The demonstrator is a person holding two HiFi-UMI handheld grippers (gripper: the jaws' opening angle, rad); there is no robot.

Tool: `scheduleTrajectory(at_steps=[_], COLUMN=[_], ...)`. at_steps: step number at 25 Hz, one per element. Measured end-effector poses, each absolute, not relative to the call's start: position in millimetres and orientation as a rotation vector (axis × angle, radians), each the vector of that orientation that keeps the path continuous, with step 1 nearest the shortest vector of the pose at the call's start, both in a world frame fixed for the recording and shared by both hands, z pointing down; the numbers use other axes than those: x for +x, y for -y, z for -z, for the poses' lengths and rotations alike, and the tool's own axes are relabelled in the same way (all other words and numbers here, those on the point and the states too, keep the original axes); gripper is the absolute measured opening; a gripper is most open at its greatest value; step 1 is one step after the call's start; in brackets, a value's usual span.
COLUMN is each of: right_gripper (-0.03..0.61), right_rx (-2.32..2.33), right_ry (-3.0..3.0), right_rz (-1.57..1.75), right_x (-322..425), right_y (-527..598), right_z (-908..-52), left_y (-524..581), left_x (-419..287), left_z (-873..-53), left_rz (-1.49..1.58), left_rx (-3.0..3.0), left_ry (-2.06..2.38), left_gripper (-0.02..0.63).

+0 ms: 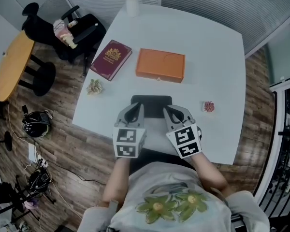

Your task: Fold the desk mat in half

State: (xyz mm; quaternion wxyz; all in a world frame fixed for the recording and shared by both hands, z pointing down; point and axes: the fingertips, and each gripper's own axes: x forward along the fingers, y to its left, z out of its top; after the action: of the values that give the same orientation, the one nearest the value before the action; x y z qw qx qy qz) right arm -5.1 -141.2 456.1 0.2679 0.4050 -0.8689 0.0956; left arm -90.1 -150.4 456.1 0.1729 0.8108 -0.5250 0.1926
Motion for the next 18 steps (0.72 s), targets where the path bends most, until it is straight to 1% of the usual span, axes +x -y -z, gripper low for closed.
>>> scheduleTrajectory(at_steps=[18], right_gripper=[0.017], right_rx=[1.08], right_ry=[2.378], right_rz=[-0.324], right_x=[3], right_y=[122], right_z=[-454], left_y=[130], left_x=[-62], left_z=[-459], left_rz=[-0.555], left_rx=[2.337], left_ry=[1.386], left_gripper=[0.003])
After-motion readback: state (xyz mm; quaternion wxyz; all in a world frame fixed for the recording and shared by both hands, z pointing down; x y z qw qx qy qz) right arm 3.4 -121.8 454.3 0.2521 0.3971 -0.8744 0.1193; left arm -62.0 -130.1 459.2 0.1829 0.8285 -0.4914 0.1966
